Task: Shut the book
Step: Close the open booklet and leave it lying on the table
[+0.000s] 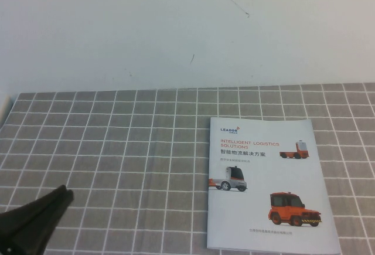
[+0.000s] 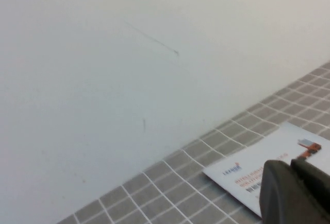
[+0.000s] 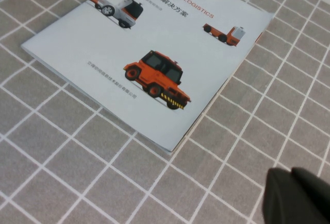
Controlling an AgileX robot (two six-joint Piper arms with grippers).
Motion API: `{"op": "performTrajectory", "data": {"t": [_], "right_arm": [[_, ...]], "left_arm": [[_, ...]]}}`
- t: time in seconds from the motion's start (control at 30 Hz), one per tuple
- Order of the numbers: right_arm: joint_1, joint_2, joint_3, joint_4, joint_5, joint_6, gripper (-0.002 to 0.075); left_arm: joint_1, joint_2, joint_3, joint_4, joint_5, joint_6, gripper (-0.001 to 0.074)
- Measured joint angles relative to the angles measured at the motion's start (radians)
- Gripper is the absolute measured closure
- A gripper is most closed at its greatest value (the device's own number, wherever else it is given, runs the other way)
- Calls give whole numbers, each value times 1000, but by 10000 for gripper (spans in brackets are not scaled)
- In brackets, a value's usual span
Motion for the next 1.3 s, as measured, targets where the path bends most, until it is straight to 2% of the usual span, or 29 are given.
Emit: {"op": "performTrajectory", "data": {"t": [0.17, 0.43, 0.57, 0.73, 1.03, 1.2, 1.3], "right_arm": [[0, 0, 0, 0, 0, 0, 727], [0, 0, 0, 0, 0, 0, 727], [0, -2, 0, 0, 0, 0, 727], [0, -2, 0, 2, 0, 0, 727], [0, -2, 0, 2, 0, 0, 727], [0, -2, 0, 2, 0, 0, 727], [0, -2, 0, 4, 0, 0, 727]], "left_arm": [[70, -191, 0, 8, 36, 0, 738], [234, -454, 0, -35, 294, -1, 738], [282, -463, 0, -82, 422, -1, 738], [298, -466, 66, -179, 516, -1, 738], [308, -466, 200, -227, 481, 8, 738], [394, -466, 208, -408, 515, 193, 738], [447, -466, 208, -442, 548, 229, 738]]}}
